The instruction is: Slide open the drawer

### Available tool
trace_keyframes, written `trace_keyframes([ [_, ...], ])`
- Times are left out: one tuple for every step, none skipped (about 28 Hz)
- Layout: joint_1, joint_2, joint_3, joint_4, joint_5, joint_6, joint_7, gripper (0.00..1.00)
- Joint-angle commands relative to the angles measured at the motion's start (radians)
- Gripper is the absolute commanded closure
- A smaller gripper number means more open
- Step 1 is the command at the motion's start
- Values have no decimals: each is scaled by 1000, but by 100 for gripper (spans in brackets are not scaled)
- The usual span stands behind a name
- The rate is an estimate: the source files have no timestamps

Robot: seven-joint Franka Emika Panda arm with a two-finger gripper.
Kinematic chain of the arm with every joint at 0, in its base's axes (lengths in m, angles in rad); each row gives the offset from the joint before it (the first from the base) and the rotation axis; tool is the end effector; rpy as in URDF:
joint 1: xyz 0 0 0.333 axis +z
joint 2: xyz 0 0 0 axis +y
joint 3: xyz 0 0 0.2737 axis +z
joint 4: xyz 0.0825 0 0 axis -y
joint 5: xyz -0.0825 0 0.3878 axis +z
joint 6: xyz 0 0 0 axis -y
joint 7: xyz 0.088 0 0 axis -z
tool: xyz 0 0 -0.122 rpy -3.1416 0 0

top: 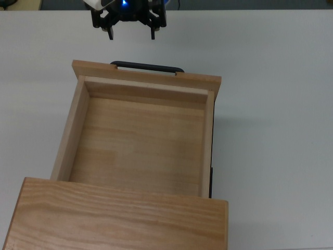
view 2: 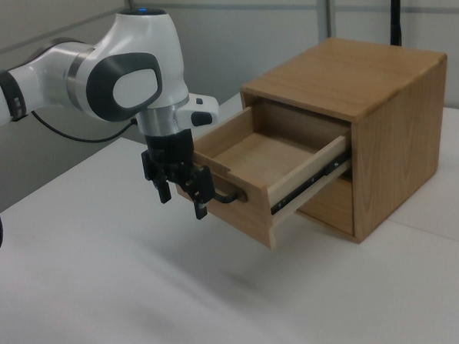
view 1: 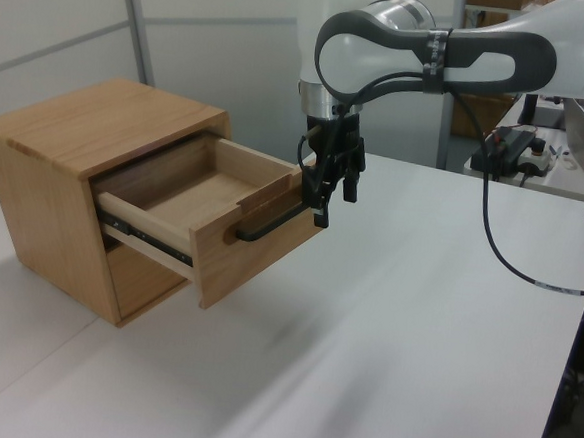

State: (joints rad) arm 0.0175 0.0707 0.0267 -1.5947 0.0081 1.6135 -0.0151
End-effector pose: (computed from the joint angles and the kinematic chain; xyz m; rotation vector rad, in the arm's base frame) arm 0.5764 0.0261 0.5193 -3.1300 -0.0919 0.0815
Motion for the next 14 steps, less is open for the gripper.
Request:
trace_keyframes([
  [1, 14, 2, 30, -17, -23, -19, 0],
  [1, 14, 2, 30, -16, -23, -19, 0],
  [1, 14, 2, 30, -17, -23, -19, 0],
  [1, 14, 4, 30, -16, -23, -19, 0],
  [1, 14, 2, 30, -17, -23, -19, 0],
  [1, 12, 4, 30, -16, -24, -19, 0],
  [1, 12, 2, 30, -17, -24, -19, 0],
  [1, 12, 2, 30, -16, -24, -17, 0],
  [2, 12, 2, 30, -16, -26, -17, 0],
  [2, 12, 2, 30, -16, -26, -17, 0],
  [2, 12, 4, 30, -16, -26, -16, 0],
  [2, 14, 4, 30, -16, -26, -13, 0],
  [4, 14, 4, 30, -16, -26, -11, 0],
  [4, 14, 4, 30, -16, -26, -11, 0],
])
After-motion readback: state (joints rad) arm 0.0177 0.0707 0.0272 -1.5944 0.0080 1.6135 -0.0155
